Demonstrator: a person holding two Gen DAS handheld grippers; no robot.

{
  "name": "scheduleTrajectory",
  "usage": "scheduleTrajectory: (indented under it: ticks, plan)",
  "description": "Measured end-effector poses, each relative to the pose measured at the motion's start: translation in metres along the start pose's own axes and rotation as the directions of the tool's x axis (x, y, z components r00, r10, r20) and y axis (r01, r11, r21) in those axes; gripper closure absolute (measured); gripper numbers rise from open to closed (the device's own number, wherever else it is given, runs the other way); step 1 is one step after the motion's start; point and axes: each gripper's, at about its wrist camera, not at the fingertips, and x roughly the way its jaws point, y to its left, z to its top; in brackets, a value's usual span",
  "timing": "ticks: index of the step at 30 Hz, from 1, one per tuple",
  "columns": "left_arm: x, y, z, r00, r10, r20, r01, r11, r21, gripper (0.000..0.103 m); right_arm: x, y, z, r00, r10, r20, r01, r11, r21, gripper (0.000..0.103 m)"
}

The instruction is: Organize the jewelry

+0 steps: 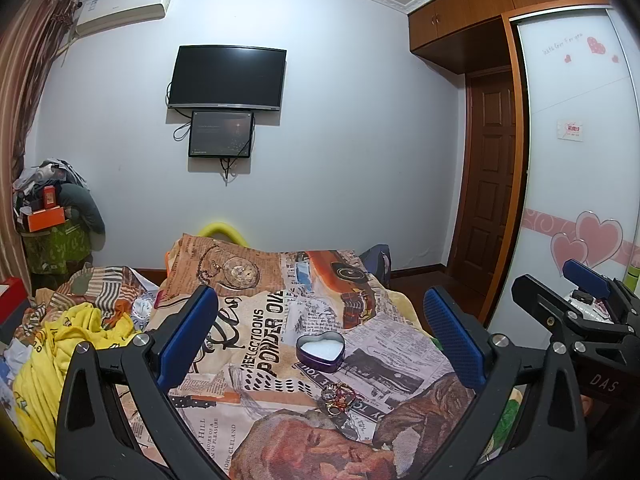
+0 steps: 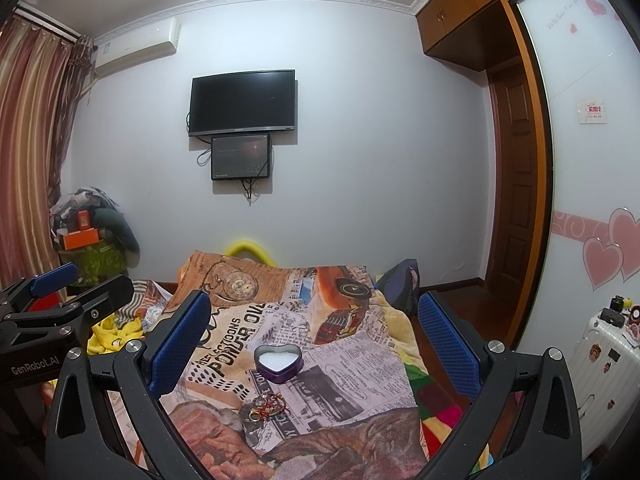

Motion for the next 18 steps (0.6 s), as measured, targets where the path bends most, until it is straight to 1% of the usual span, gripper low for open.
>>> scheduleTrajectory:
  ticks: [9, 11, 18]
  plan:
    - [0.0000, -0.0071, -0.0035, 1.000, -0.004, -0.002, 0.004, 1.000, -0.003, 0.000, 0.0003, -0.0003, 0.0000, 1.000, 0.001, 0.000, -0.001, 1.000, 0.000, 0.000]
    - [-0.0008, -0.0022, 0.0006, 1.000, -0.007, -0.001, 0.007, 1.000, -0.003, 0.000, 0.0004, -0.0006, 0.0000, 1.000, 0.000, -0.001, 0.000, 1.000, 0.000, 0.000]
    - [-0.0011, -0.0060, 0.0002, 1.000, -0.007, -0.006, 0.007, 1.000, -0.008, 0.000, -0.0002, -0.0004, 0.0003, 1.000, 0.000, -0.004, 0.000, 1.000, 0.000, 0.000]
